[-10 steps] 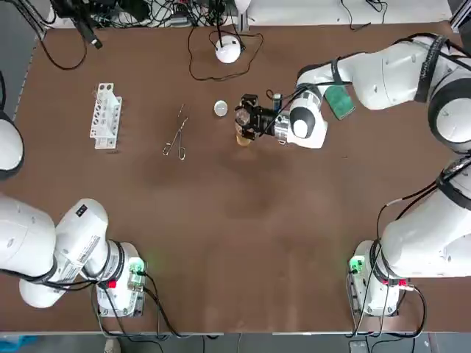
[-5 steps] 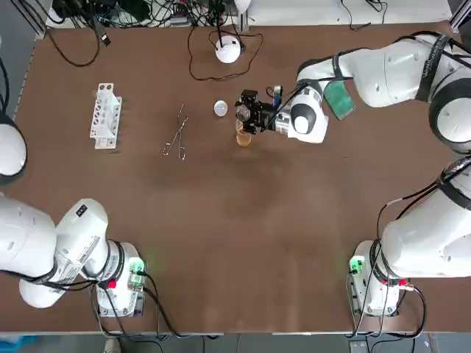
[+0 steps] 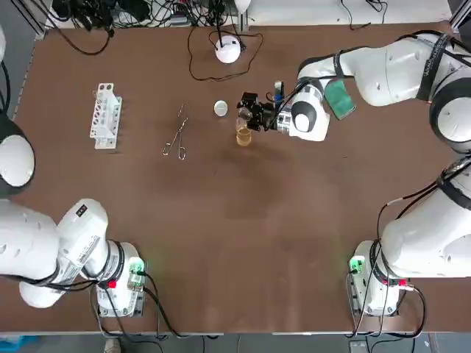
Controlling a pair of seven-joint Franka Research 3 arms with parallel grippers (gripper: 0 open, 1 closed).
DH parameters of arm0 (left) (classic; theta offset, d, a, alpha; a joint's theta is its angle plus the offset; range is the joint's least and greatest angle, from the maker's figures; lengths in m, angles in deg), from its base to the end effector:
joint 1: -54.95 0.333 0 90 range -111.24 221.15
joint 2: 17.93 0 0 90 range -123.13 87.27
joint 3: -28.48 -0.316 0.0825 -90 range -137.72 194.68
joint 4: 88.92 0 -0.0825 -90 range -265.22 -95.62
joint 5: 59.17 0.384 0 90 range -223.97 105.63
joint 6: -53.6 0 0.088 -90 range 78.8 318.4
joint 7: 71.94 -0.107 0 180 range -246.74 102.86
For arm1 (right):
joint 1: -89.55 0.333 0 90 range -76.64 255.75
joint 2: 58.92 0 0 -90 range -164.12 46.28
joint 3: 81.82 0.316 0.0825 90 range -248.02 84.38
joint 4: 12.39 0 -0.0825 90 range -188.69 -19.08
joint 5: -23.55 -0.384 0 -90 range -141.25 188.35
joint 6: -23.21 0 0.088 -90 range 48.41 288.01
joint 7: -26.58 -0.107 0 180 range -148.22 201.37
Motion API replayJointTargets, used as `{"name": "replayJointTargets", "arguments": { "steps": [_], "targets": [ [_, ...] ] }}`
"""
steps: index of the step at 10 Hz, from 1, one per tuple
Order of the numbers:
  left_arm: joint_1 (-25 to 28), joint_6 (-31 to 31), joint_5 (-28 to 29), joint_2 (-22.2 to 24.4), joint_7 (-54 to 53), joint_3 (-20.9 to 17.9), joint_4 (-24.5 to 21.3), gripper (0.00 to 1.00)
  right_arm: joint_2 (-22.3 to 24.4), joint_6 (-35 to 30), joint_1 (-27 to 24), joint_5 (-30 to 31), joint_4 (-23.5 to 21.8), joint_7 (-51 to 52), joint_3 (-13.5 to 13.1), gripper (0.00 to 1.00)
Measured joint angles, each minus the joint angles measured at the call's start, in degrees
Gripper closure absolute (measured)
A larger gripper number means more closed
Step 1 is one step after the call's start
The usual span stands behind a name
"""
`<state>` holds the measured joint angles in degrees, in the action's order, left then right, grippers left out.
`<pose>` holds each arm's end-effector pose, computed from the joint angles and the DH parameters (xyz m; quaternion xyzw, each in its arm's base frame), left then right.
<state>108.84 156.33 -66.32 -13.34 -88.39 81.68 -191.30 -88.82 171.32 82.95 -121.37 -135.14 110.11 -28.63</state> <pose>0.5537 -0.0181 0.5671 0.9913 -0.1251 0.0315 0.0247 0.3905 0.3979 0.2410 -0.7671 0.1846 -0.0752 0.6098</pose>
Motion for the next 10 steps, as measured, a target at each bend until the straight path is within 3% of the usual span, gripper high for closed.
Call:
{"name": "replayJointTargets", "arguments": {
  "steps": [6,10],
  "targets": [
    [0.41,-6.94,0.46,0.66,5.07,-0.13,5.7,0.0,0.01,0.38,-0.37,0.18,-0.11,0.94,0.12,0.61],
    [0.43,-6.98,2.46,0.65,5.3,-0.15,6.1,0.0,0.5,0.53,-5.96,5.69,-0.08,9.37,0.12,0.61]
  ]
}}
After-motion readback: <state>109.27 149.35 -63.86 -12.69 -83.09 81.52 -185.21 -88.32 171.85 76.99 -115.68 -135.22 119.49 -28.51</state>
